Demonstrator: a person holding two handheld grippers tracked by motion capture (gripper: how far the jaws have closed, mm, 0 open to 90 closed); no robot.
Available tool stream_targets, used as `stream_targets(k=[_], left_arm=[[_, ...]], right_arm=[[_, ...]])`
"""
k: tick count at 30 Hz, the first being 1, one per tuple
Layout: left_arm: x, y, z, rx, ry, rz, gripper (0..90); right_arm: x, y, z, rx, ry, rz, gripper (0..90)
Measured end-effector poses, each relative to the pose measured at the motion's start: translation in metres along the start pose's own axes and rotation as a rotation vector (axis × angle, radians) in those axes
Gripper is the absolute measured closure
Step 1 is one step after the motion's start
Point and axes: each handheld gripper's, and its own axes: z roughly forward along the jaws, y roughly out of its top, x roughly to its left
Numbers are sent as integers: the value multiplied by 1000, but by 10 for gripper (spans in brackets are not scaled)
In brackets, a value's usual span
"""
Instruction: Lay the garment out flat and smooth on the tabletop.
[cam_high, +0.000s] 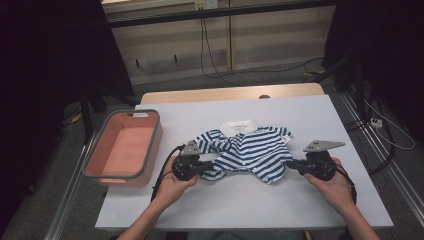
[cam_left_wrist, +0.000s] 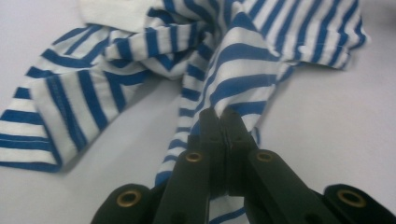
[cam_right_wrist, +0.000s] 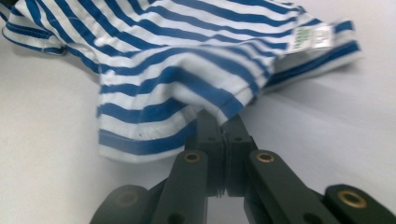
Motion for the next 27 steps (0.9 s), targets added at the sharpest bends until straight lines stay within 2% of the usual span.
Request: stream_targets(k=[2,4,6,9,12,15,18,22,25,27], left_arm=[[7,0,4,1,20,-10,895],[13,1,9,8,59,-7,894],[19,1,13,8,59,-32,894],[25,1,20,11,87,-32,891],[28,-2,28,37,124,-17,858],[28,-4,28,48,129,-21,739],[25,-2,19,25,135,-11,669],[13,-1,2,-18,133,31,645],[1,-2,-3,-15,97,63,648],[-6,-3,1,1,72,87,659]], right_arm=[[-5,-2,-4,0,-7,19,892],[-10,-5,-5,5,-18,31,892],[-14,-6,-5,13,-29,39,893],[-18,-7,-2,14,-41,47,890],[-22,-8,3,26,-54,60,820],[-22,-9,4,24,-69,59,714],[-19,-8,-3,-7,-71,57,629],[-12,-5,-10,-33,-55,37,598],[-3,-2,-12,-45,-43,11,588],[3,2,-15,-55,-48,-12,600]])
